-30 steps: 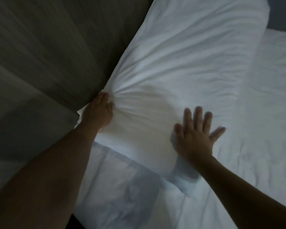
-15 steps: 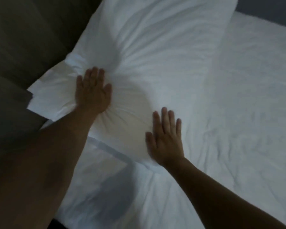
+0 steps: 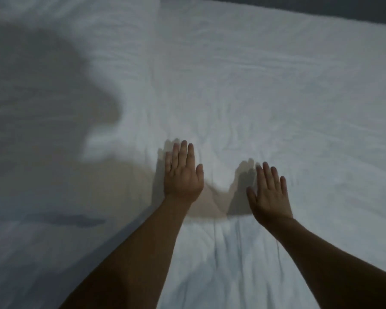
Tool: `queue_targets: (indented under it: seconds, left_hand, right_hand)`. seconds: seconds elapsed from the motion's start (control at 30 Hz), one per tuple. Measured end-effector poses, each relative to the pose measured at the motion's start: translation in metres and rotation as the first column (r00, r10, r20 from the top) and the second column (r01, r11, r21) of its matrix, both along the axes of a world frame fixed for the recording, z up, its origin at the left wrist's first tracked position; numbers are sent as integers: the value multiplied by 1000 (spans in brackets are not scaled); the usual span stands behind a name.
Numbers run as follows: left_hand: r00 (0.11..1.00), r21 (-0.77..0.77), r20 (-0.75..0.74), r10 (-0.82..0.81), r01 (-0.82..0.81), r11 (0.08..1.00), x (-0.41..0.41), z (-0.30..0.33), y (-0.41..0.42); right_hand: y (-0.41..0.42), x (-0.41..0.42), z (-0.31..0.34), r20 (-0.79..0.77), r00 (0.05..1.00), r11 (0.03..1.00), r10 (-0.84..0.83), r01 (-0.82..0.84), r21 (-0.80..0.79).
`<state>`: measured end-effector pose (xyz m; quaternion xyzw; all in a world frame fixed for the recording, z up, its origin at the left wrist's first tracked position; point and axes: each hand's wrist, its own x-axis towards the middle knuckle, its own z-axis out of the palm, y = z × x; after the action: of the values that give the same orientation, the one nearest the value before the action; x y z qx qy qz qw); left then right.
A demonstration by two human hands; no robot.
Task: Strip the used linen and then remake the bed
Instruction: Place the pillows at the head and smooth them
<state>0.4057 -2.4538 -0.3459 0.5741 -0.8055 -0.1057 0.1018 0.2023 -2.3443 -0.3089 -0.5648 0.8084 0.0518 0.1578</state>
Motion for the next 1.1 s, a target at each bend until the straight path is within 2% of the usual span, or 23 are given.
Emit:
queue_targets:
  seconds: [0.1, 0.2, 0.33, 0.53, 0.63, 0.77, 0.87, 1.03, 1.1]
  left_hand:
    - [990, 51, 75, -121, 117, 992, -29, -10, 28]
    - [971, 78, 141, -195, 185, 980, -72, 16, 45]
    - [957, 125, 165, -241, 222, 967, -136, 103, 82]
    - [967, 59, 124, -221, 215, 975, -185, 242, 180]
    - [934, 114, 130, -333, 319, 941, -192, 292, 224]
    - [892, 133, 127, -433, 417, 899, -190, 325, 246]
    - [852, 144, 151, -502, 483, 864, -197, 339, 245]
    - [840, 57, 143, -523, 521, 852, -247, 371, 270]
    - [818, 41, 145, -556, 557, 830, -278, 379, 291]
  right_hand:
    - [44, -39, -6, 50, 996, 997, -77, 77, 10]
    - [79, -76, 11, 99, 993, 997, -70, 71, -8]
    - [122, -121, 81, 127, 985, 989, -121, 131, -74]
    - [207, -154, 212, 204, 956, 950, -212, 251, -187]
    - [242, -150, 263, 241, 916, 902, -322, 374, -216]
    - [269, -143, 301, 247, 895, 872, -372, 428, -237]
    - [292, -142, 316, 256, 851, 812, -458, 518, -268]
    - [349, -174, 335, 214, 835, 775, -508, 551, -309]
    - [376, -200, 343, 225, 803, 726, -552, 595, -345]
